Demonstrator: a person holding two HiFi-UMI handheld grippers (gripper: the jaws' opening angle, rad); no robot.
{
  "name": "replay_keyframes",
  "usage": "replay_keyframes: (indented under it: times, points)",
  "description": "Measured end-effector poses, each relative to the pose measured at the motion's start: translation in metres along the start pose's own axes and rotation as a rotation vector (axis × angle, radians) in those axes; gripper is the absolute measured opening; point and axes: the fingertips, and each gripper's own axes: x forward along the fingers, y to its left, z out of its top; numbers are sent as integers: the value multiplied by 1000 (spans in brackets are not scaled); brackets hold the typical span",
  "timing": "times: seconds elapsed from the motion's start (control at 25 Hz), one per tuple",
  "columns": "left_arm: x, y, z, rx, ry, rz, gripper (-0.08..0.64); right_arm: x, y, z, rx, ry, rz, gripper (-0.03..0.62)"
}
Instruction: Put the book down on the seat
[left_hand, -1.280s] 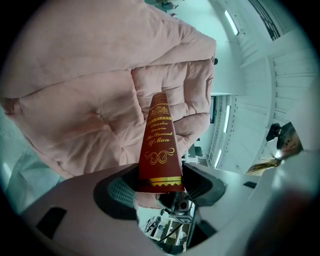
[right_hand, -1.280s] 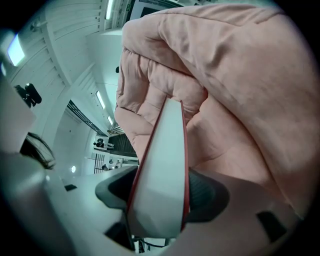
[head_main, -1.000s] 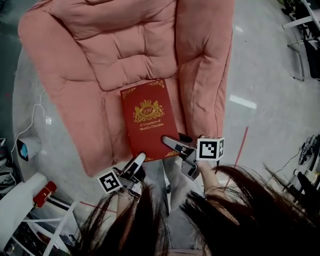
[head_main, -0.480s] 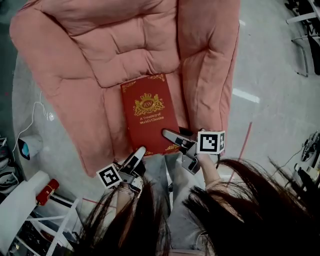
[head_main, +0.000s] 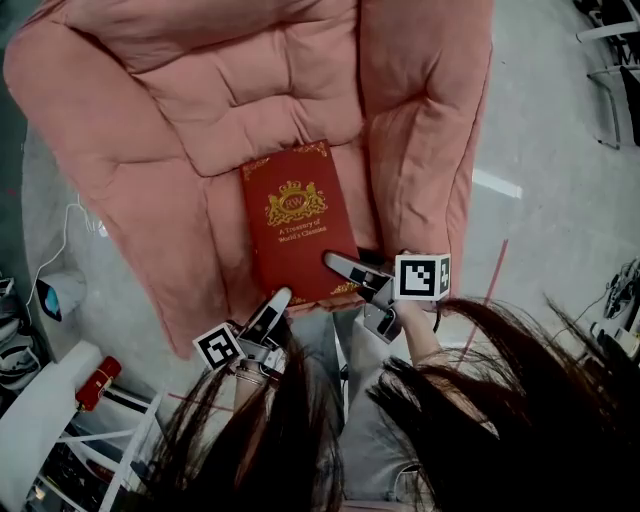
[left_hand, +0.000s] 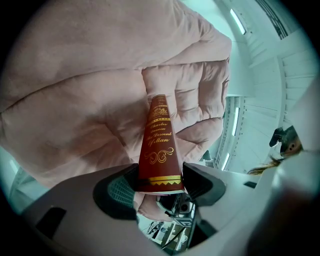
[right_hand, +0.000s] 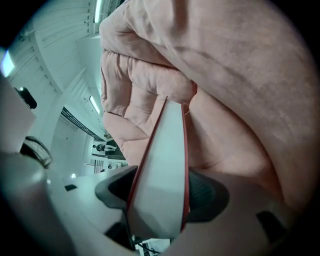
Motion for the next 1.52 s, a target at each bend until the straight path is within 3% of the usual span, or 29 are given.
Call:
replay_keyframes:
  times: [0.48,1.0,1.24,1.52]
  points:
    - [6,9,7,3,32,11,272,27,-27,8,36,6,-19,290]
    - [13,21,16,4,61,32,275,31,-40,2,-2,23,-90,304]
    - [12,27,16,40,91,74,281,31,-45,-2,-33,34,-137,313]
    - [14,34,19,139,128,114,296,33,-52,-4,-72,50,-196,321]
